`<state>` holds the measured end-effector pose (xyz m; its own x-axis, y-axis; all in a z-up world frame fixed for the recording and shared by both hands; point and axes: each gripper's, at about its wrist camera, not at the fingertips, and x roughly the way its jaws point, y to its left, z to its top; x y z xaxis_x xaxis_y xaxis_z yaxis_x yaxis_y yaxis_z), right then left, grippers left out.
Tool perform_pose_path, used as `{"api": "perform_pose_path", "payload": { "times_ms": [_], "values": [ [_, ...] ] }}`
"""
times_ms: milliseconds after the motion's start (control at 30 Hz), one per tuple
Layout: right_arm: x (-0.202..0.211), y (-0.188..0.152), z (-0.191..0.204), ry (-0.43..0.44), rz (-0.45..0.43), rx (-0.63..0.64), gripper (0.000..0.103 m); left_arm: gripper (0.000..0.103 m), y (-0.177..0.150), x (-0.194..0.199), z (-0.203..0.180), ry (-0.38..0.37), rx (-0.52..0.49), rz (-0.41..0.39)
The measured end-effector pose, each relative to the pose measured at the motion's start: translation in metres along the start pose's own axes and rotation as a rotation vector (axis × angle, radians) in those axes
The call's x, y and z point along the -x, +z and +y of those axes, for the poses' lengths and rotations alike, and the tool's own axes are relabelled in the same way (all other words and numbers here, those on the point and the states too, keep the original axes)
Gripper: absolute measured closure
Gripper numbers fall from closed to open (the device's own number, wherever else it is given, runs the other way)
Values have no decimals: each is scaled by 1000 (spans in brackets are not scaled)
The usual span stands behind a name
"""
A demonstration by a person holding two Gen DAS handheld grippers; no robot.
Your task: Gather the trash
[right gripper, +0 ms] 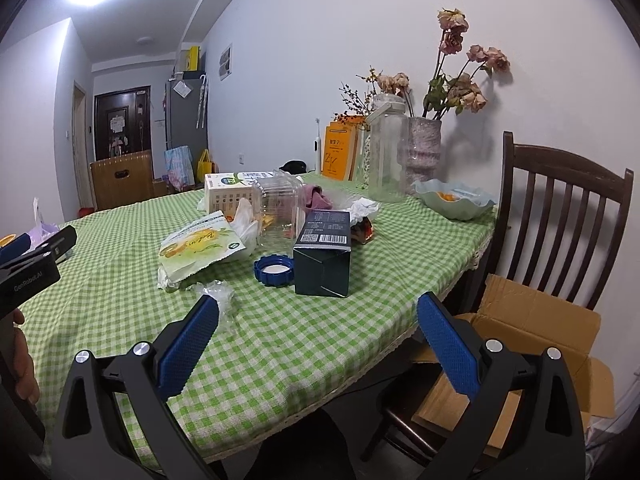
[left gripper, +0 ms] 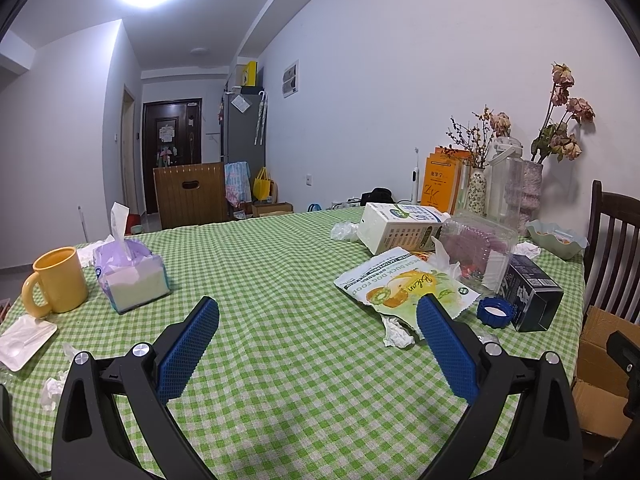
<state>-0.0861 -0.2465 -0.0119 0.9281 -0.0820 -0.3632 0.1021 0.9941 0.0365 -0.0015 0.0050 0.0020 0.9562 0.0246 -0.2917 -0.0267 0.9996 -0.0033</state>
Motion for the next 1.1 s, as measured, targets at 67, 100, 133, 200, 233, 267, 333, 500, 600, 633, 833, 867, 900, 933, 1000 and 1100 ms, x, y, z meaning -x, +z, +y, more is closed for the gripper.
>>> {"api": "perform_pose_path", "payload": {
  "times_ms": [67,100,133,200,233,267,333,500,600,633,833,867,900,933,1000,1100],
  "values": [
    [-1,1,-1,6,5,-12,8,7,0,0,0,0,0,0],
    [-2,1,0,10,10,-16,8,7,0,0,0,0,0,0],
    [-2,1,0,15,11,-16,8,7,0,0,0,-1,0,-1],
    [-2,0,2,7,10,-4,8,7,0,0,-1,-2,-1,0],
    [-3,1,3,-3,20,5,8,7,0,1,-1,-3,0,-2],
    [-1,3,2,-3,11,6,8,7,0,1,-1,-3,1,-3],
    [1,3,1,-3,-4,-11,8,7,-1,1,-2,-4,-3,-1],
    [-2,0,2,11,14,-9,8,7,-1,2,-2,-4,-1,-2],
    [-1,0,2,20,9,-20,8,7,-1,1,-2,-5,-1,-2],
    [-1,0,2,19,8,-20,8,7,-1,1,-2,-4,-2,-3],
    [-1,-1,2,17,7,-20,8,7,-1,1,-2,-5,-2,-2],
    [-1,-1,2,14,9,-19,8,7,-1,1,-2,-5,-2,-3],
    [-1,-1,2,13,10,-19,8,7,-1,1,-2,-4,-2,-3],
    [-1,0,2,12,10,-19,8,7,-1,1,-2,-4,-2,-2],
    [0,1,1,15,3,-24,8,7,-1,1,-2,-4,-1,-2],
    [-1,-3,4,39,2,-26,8,7,-1,2,-2,-3,-4,0]
  ]
}}
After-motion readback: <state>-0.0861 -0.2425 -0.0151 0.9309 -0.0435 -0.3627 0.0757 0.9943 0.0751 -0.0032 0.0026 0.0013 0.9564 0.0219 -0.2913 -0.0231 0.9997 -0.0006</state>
